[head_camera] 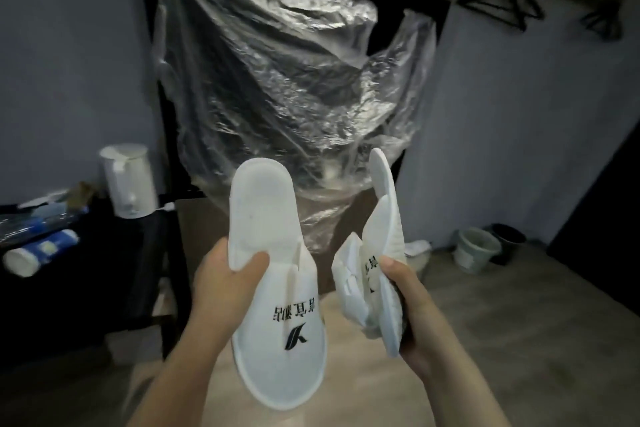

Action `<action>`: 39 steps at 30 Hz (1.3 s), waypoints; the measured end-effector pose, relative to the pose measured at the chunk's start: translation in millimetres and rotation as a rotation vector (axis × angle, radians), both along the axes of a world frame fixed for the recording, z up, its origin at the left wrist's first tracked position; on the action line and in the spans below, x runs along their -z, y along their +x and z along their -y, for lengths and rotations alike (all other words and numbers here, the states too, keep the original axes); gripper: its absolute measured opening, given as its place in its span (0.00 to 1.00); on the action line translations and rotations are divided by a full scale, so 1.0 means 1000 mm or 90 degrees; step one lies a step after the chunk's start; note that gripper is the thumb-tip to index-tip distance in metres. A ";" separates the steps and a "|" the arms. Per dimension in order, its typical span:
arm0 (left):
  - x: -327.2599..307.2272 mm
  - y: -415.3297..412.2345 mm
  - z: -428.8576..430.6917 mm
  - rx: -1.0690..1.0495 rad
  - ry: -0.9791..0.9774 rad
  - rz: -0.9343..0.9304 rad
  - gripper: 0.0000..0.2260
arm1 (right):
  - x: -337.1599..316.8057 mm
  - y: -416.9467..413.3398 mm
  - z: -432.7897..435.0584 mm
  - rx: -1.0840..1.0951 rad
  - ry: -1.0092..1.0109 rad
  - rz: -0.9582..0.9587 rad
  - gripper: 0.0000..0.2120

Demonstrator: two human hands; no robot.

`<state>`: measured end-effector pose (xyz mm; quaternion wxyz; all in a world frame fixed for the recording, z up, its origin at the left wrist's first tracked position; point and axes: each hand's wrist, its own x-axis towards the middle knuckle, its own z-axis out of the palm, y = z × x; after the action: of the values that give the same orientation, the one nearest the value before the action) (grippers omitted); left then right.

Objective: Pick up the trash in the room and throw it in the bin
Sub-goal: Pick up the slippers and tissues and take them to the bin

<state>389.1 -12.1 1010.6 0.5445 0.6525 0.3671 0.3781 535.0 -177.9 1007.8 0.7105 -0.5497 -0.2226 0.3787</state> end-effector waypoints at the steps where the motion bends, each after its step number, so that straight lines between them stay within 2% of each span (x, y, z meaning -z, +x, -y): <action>1: -0.001 0.022 0.010 0.032 0.000 -0.006 0.09 | 0.000 0.014 0.015 0.030 0.001 0.003 0.32; 3: -0.002 0.064 0.027 0.087 0.009 -0.020 0.10 | 0.002 0.042 0.040 0.098 0.000 0.000 0.28; 7: 0.003 0.139 0.047 0.173 0.016 -0.032 0.09 | 0.014 0.094 0.071 0.219 -0.015 0.029 0.35; 11: 0.014 0.212 0.047 0.241 0.031 -0.038 0.10 | 0.028 0.148 0.082 0.296 -0.027 0.012 0.34; 16: 0.028 0.304 0.021 0.302 0.039 -0.048 0.09 | 0.038 0.220 0.065 0.366 -0.023 0.003 0.39; 21: 0.027 0.396 -0.018 0.352 0.032 -0.065 0.09 | 0.035 0.291 0.030 0.410 -0.022 -0.021 0.38; 29: 0.033 0.518 -0.042 0.435 0.081 -0.075 0.09 | 0.041 0.389 0.011 0.465 -0.021 -0.078 0.28; 35: 0.048 0.618 -0.036 0.447 0.092 -0.097 0.08 | 0.055 0.482 0.028 0.500 -0.027 -0.102 0.30; 39: 0.049 0.698 -0.015 0.453 0.115 -0.094 0.03 | 0.060 0.561 0.050 0.527 -0.033 -0.084 0.31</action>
<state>1087.1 3.1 961.2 0.5540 0.8103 0.1206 0.1480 1096.0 -227.7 948.0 0.8012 -0.5853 0.0725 0.1012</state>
